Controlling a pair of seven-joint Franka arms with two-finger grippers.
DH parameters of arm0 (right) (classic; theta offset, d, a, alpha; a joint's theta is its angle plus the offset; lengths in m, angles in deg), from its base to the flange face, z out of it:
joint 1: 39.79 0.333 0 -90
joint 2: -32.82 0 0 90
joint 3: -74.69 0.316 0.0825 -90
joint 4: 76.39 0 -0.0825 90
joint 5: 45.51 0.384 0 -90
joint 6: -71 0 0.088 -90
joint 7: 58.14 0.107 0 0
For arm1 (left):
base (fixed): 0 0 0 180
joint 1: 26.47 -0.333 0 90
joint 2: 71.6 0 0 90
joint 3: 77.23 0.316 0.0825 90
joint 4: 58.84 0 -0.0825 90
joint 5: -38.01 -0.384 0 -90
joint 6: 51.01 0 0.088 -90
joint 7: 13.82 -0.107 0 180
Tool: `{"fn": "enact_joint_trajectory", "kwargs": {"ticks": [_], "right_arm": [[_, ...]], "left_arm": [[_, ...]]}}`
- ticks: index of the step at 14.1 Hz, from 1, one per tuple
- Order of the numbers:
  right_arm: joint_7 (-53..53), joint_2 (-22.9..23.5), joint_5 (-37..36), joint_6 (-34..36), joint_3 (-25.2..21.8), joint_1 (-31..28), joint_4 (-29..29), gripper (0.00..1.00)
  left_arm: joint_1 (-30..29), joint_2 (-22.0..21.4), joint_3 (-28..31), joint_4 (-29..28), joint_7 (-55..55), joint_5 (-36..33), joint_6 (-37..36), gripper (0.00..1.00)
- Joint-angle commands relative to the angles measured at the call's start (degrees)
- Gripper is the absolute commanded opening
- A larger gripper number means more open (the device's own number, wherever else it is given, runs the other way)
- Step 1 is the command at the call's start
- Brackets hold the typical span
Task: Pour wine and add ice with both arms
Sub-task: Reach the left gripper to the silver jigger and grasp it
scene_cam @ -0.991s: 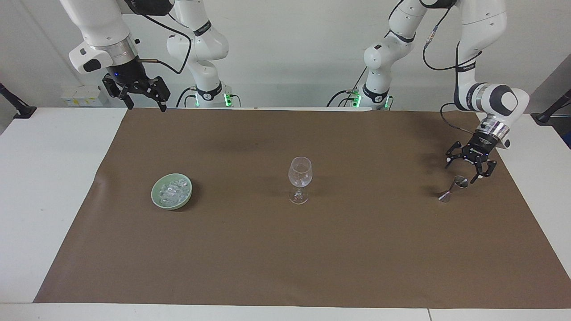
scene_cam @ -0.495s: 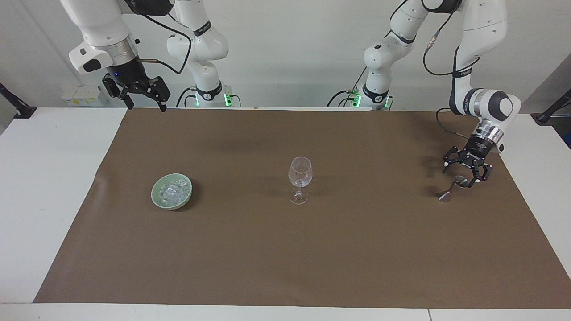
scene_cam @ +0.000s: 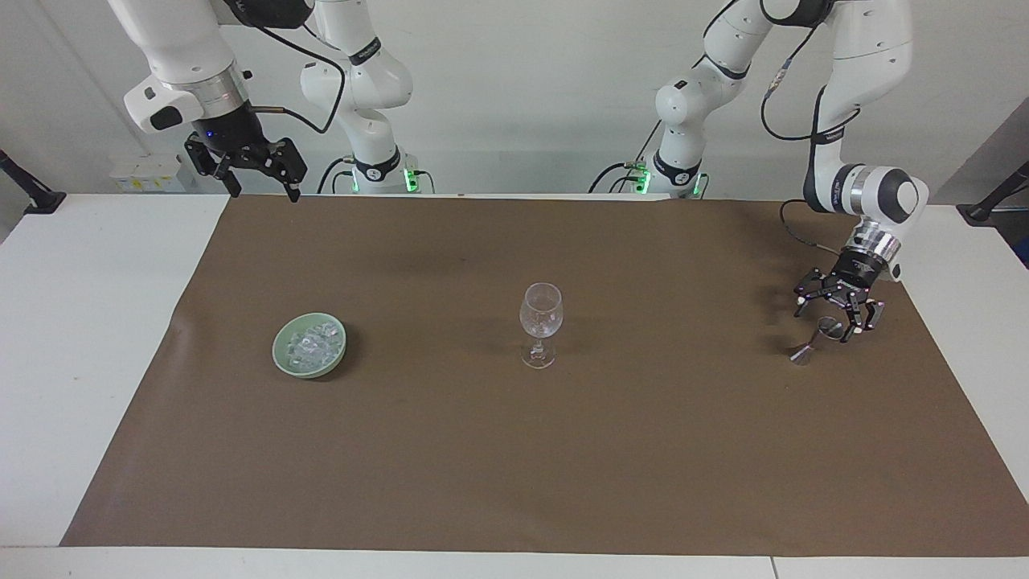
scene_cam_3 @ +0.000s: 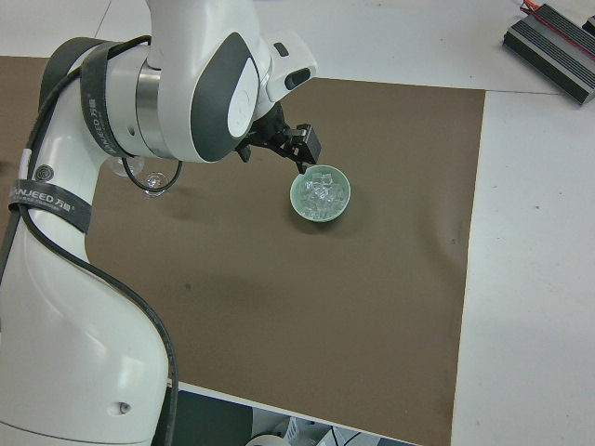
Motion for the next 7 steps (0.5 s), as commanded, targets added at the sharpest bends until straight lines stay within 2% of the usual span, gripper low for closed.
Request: {"fn": "enact_joint_trajectory", "kwargs": {"ticks": [1,7], "right_arm": [[-1.64,-1.28,0.95,0.6,-0.02,-0.28,1.12,1.0],[-1.64,-1.37,0.95,0.6,-0.02,-0.28,1.12,1.0]], "left_arm": [[0.55,0.09,0.45,-1.13,-2.45,2.76,-1.12,1.0],[0.29,1.58,0.53,-1.49,-5.08,5.31,-3.57,1.0]]}}
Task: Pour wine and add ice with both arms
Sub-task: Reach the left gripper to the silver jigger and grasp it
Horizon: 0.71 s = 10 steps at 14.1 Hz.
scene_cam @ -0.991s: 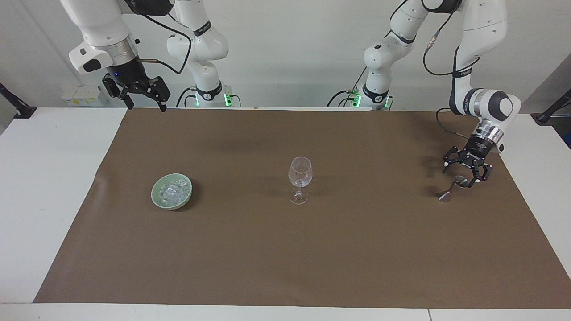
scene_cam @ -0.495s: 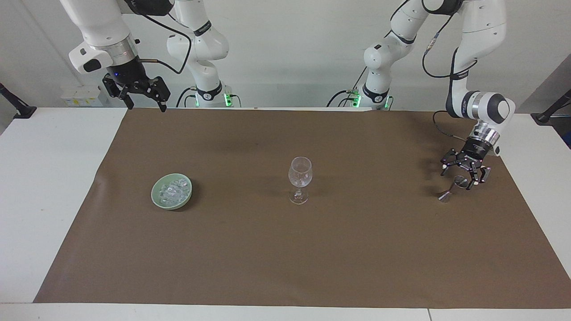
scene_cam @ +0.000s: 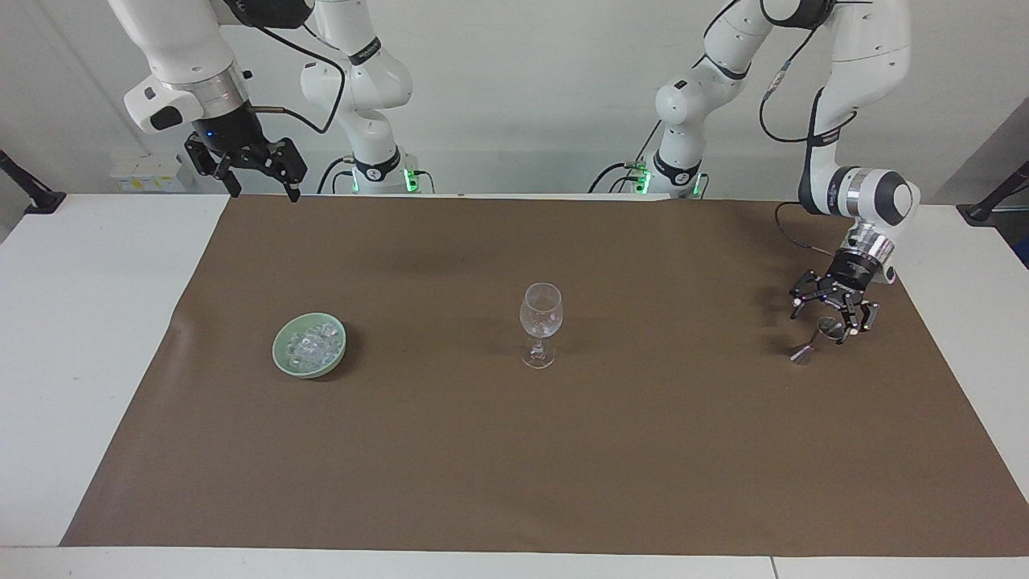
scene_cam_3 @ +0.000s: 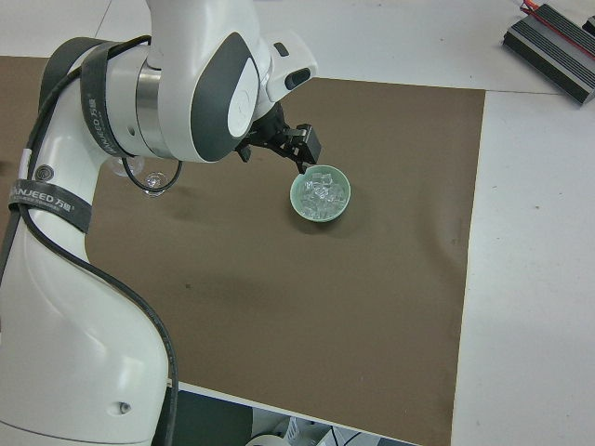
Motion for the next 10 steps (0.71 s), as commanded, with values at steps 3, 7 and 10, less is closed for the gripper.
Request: {"fn": "enact_joint_trajectory", "kwargs": {"ticks": [3,7,10], "right_arm": [[-1.64,-1.37,0.95,0.6,-0.02,-0.28,1.12,1.0],[-1.64,-1.28,0.95,0.6,-0.02,-0.28,1.12,1.0],[-1.64,-1.28,0.95,0.6,-0.02,-0.28,1.12,1.0]], "left_arm": [[-0.39,2.66,0.58,-0.67,-4.31,4.31,-4.71,1.0],[-0.39,3.63,0.58,-0.23,-5.37,5.55,-5.25,1.0],[-0.3,3.63,0.58,0.2,-5.46,5.81,-5.25,1.0]]}}
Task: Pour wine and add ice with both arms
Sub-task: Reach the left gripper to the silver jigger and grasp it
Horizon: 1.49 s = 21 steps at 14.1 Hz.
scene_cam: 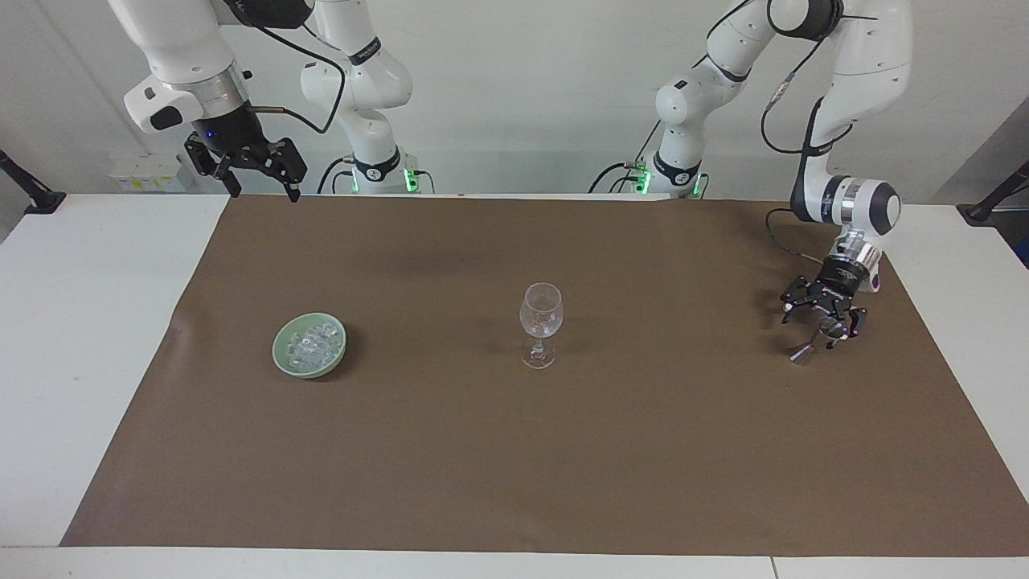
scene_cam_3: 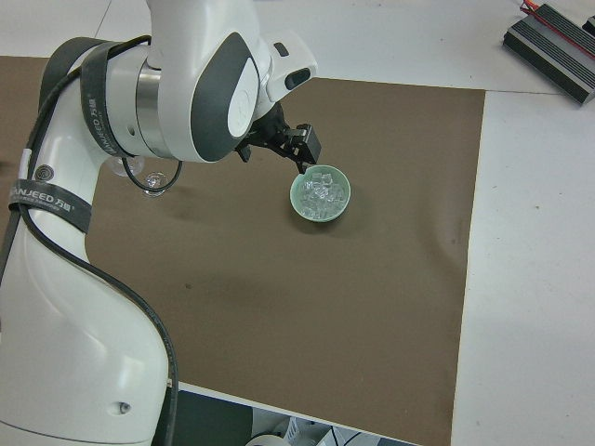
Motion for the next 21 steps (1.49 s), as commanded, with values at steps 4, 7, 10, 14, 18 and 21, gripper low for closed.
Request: {"fn": "enact_joint_trajectory", "kwargs": {"ticks": [4,7,10,14,18,21], "right_arm": [[-1.64,-1.28,0.95,0.6,-0.02,-0.28,1.12,1.0],[-1.64,-1.37,0.95,0.6,-0.02,-0.28,1.12,1.0],[-1.64,-1.28,0.95,0.6,-0.02,-0.28,1.12,1.0],[-1.64,-1.28,0.95,0.6,-0.02,-0.28,1.12,1.0],[-1.64,-1.28,0.95,0.6,-0.02,-0.28,1.12,1.0],[-1.64,-1.28,0.95,0.6,-0.02,-0.28,1.12,1.0]], "left_arm": [[0.46,0.5,0.32,0.77,-1.16,3.47,-1.19,0.96],[0.72,0.67,0.32,1.2,-1.16,4.7,-1.19,0.91],[1.42,0.94,0.14,1.99,-1.24,5.14,-0.66,0.87],[2.57,1.11,0.14,2.08,-2.3,6.46,0.39,0.83],[2.84,1.2,0.23,2.52,-2.65,6.54,1.27,0.8],[2.83,1.47,0.23,2.52,-2.74,6.55,1.36,0.78]]}}
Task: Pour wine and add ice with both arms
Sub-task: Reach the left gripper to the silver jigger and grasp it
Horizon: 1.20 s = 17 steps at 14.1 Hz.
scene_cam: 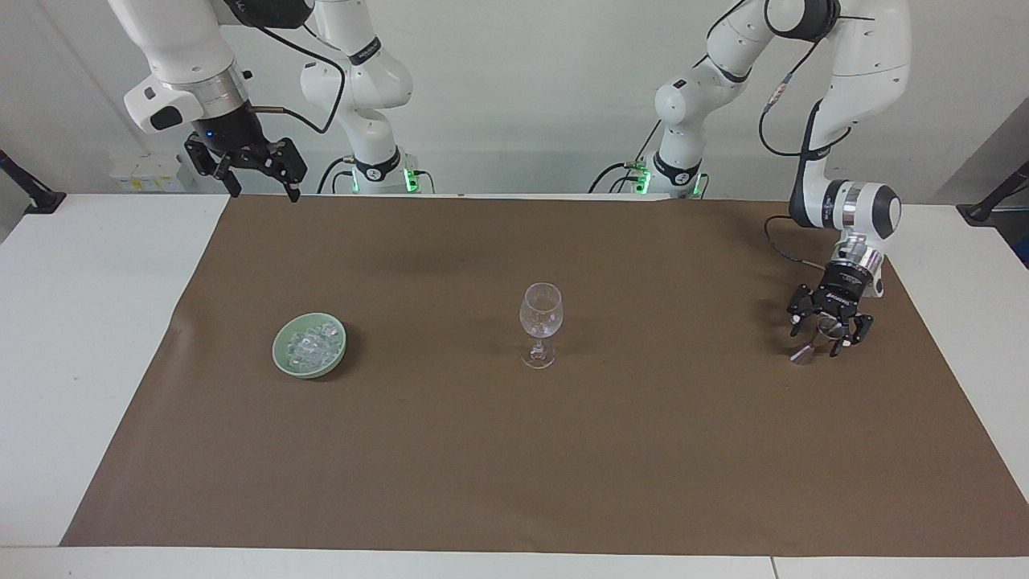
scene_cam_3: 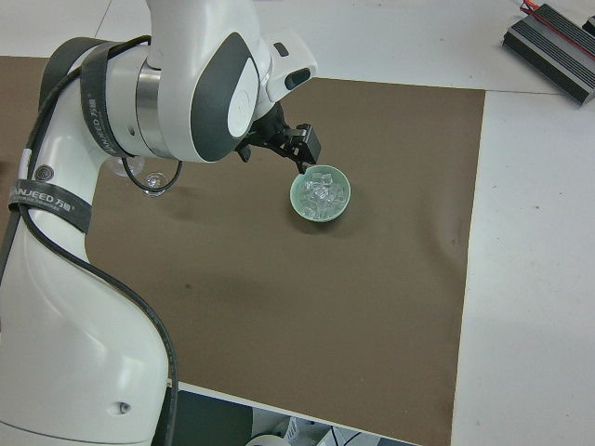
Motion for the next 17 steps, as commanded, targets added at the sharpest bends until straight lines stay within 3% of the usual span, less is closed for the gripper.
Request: {"fn": "enact_joint_trajectory", "kwargs": {"ticks": [1,9,17], "right_arm": [[-1.64,-1.37,0.95,0.6,-0.02,-0.28,1.12,1.0],[-1.64,-1.28,0.95,0.6,-0.02,-0.28,1.12,1.0],[-1.64,-1.28,0.95,0.6,-0.02,-0.28,1.12,1.0]], "left_arm": [[1.01,1.03,0.51,0.96,-0.91,1.47,1.07,0.77],[0.4,1.12,0.51,0.87,-0.91,1.38,1.51,0.65],[0.49,1.03,0.51,0.6,-0.91,1.47,1.42,0.46]]}}
